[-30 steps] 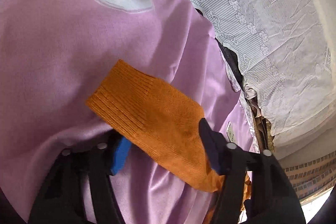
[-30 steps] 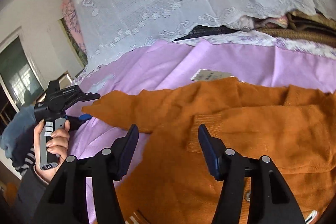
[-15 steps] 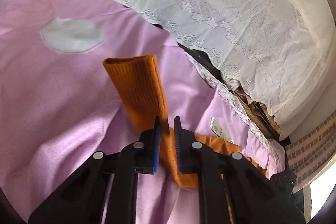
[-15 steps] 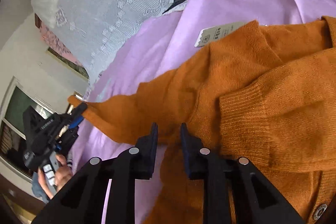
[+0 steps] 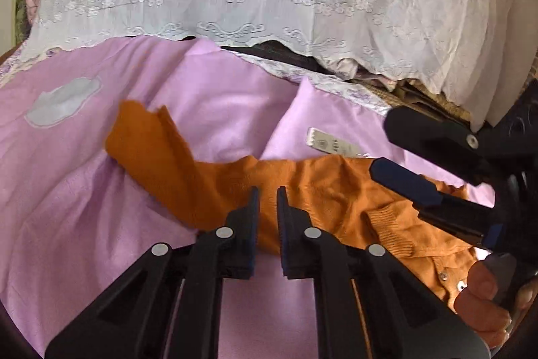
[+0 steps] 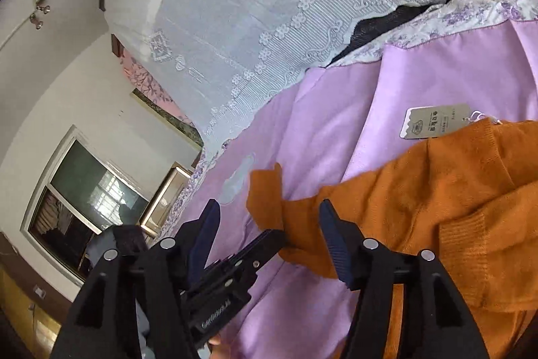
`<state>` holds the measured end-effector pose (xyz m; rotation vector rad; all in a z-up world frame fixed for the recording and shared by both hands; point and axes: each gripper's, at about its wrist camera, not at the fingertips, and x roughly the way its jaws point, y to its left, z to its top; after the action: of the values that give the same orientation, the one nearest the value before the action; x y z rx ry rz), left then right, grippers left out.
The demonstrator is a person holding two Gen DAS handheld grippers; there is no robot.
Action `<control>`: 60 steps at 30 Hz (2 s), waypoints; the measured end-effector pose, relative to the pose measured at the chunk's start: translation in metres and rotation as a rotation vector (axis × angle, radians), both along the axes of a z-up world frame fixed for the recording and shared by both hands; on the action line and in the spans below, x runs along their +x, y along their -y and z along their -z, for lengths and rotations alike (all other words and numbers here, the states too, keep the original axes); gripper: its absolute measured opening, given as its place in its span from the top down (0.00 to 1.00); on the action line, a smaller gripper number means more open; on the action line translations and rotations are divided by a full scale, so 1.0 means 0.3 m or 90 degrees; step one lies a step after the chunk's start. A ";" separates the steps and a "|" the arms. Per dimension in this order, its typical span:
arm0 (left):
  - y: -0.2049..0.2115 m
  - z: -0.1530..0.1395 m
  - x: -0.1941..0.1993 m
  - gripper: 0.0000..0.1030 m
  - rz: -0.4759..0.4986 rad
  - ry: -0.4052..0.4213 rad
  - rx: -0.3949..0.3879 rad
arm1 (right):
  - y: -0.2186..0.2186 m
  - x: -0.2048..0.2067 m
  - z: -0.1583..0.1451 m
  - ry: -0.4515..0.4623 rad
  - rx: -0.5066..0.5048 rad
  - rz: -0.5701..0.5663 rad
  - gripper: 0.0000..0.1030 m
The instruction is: Fold small clothes
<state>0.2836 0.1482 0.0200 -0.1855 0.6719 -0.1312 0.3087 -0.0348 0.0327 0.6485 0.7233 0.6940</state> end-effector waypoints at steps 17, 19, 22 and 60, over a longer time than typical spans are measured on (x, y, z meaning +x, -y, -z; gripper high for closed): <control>-0.350 0.059 -0.027 0.24 -0.192 -0.060 -0.307 | -0.070 0.056 0.087 -0.050 0.035 -0.039 0.54; -0.376 0.082 -0.023 0.24 -0.200 -0.070 -0.350 | -0.150 0.074 0.102 -0.059 -0.013 -0.053 0.61; -0.423 0.107 -0.015 0.24 -0.204 -0.085 -0.398 | -0.260 0.091 0.157 -0.065 -0.083 -0.066 0.63; -0.485 0.099 -0.297 0.16 -0.224 -0.135 -0.372 | -0.367 -0.205 0.015 0.232 -0.281 -0.374 0.47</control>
<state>0.1943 0.2935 -0.0099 -0.8838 0.7890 0.0363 0.2471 0.0753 0.0283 -0.1124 0.6958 1.1120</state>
